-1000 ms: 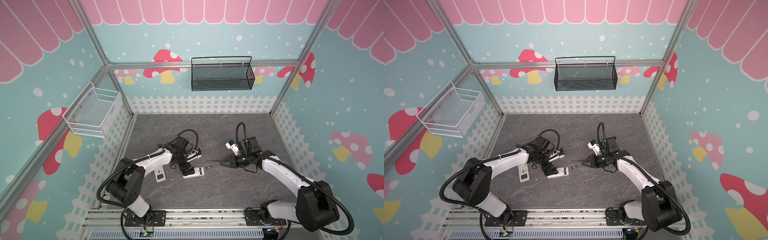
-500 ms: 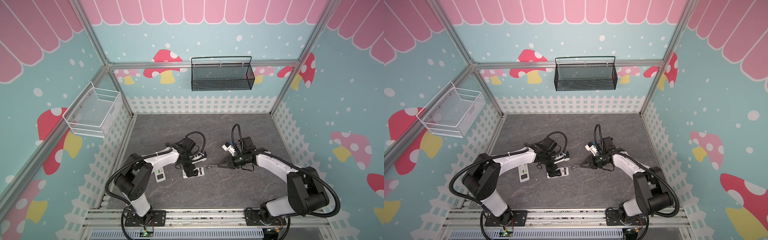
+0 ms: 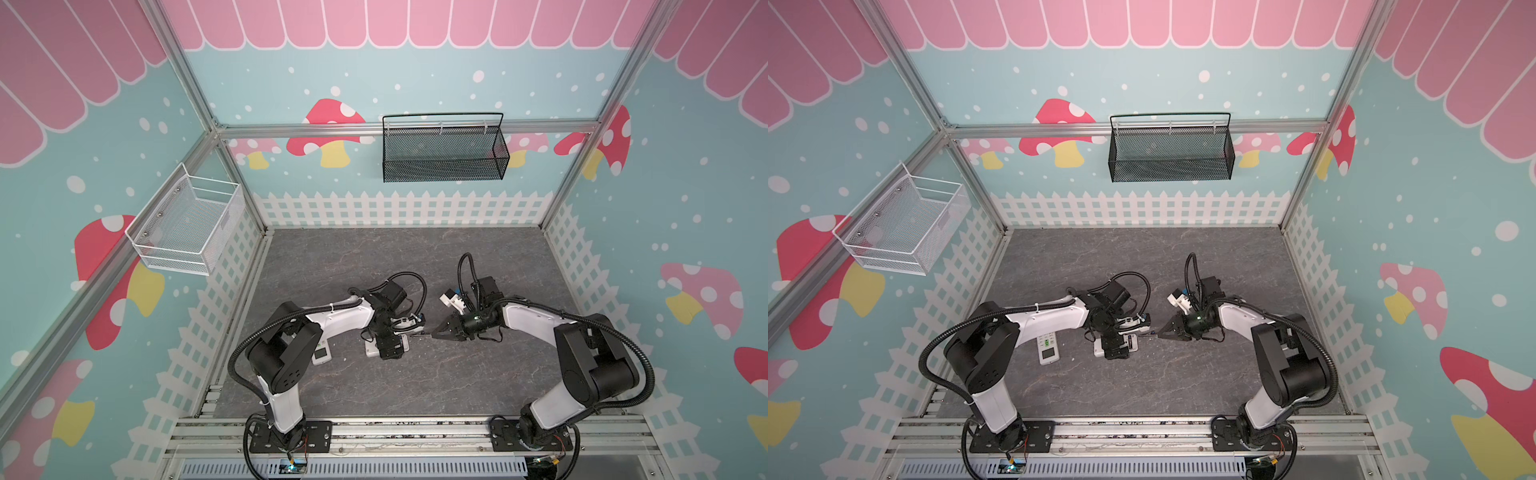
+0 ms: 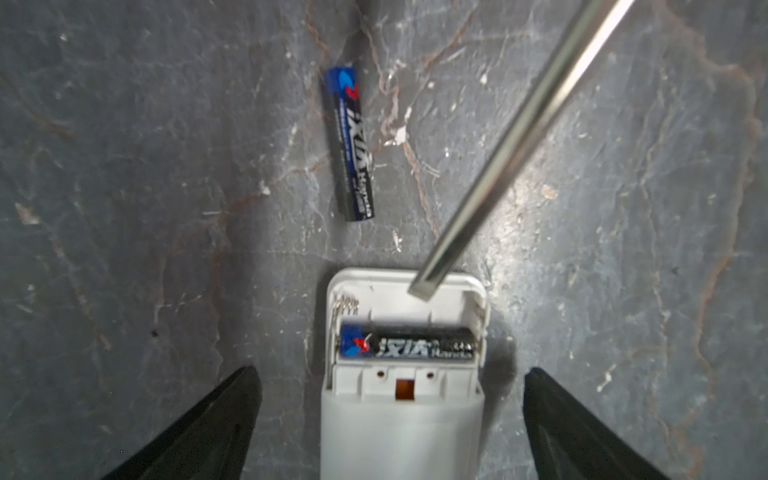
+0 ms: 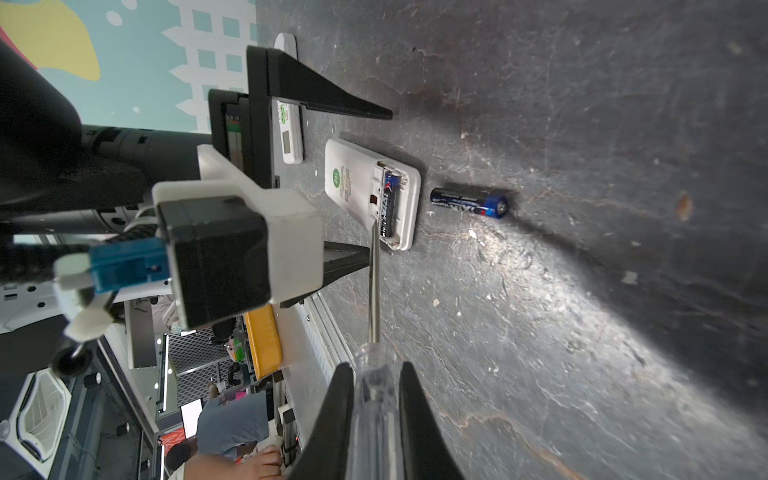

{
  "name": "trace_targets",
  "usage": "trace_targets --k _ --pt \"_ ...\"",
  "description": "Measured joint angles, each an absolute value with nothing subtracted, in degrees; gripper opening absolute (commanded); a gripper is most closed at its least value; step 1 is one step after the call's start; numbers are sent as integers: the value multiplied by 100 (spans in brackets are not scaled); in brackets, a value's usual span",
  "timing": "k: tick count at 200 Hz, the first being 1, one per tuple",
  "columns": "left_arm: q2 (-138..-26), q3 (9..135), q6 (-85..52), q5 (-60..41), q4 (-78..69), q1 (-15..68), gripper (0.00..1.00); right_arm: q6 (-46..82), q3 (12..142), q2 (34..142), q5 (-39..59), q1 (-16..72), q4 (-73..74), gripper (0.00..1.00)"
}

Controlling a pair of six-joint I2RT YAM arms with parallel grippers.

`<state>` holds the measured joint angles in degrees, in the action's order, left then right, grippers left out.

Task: Unload the batteries from the remote control
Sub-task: 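Move the screwdriver tip back toward the remaining battery with the right gripper, then pry the second blue battery out with the screwdriver tip using the right gripper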

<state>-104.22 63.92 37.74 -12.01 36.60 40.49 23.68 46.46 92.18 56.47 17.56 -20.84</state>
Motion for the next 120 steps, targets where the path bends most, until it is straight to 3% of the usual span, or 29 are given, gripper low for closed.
trace_targets --k 53,86,120 --pt "-10554 6552 3776 -985 3704 4254 88 2281 4650 9524 5660 1787 -1997 0" --pt "-10669 6716 3776 -985 3758 4289 72 2231 4681 9712 5660 1876 -2003 0" --pt "-10698 6757 3793 -985 3795 4289 69 2193 4757 9780 5664 1957 -2001 0"
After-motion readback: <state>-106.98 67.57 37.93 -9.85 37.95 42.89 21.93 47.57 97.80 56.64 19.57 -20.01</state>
